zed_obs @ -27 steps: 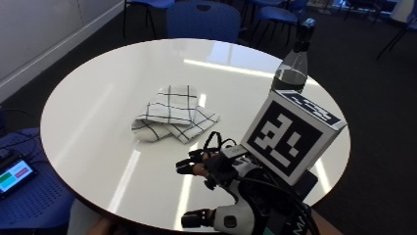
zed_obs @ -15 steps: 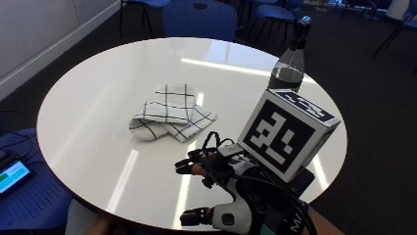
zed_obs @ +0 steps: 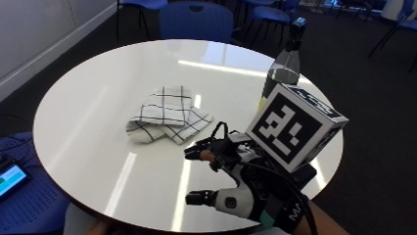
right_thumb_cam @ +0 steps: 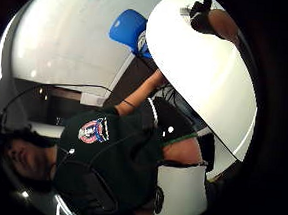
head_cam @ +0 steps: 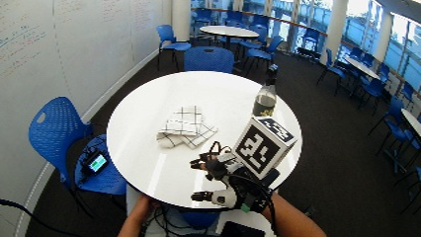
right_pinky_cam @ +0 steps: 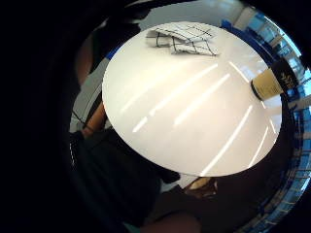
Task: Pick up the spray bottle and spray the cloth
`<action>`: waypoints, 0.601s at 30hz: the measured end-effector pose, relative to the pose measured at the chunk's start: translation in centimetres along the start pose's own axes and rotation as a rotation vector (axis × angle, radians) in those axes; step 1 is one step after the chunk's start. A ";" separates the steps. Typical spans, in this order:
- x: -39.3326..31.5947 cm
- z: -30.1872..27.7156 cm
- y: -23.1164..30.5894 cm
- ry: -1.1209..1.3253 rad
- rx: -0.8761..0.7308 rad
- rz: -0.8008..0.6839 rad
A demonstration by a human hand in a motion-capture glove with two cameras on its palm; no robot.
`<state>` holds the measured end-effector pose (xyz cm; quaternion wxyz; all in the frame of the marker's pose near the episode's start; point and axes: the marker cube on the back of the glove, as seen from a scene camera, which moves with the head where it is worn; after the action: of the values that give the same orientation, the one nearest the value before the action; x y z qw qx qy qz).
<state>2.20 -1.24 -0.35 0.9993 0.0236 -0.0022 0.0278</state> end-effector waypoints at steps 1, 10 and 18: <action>0.2 -0.1 -0.2 -0.003 0.014 0.007; 3.1 -1.3 -1.6 -0.038 0.136 0.091; 6.4 -3.0 -3.8 -0.117 0.265 0.220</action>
<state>8.85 -4.51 -3.49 0.9766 0.1561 -0.0591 0.1355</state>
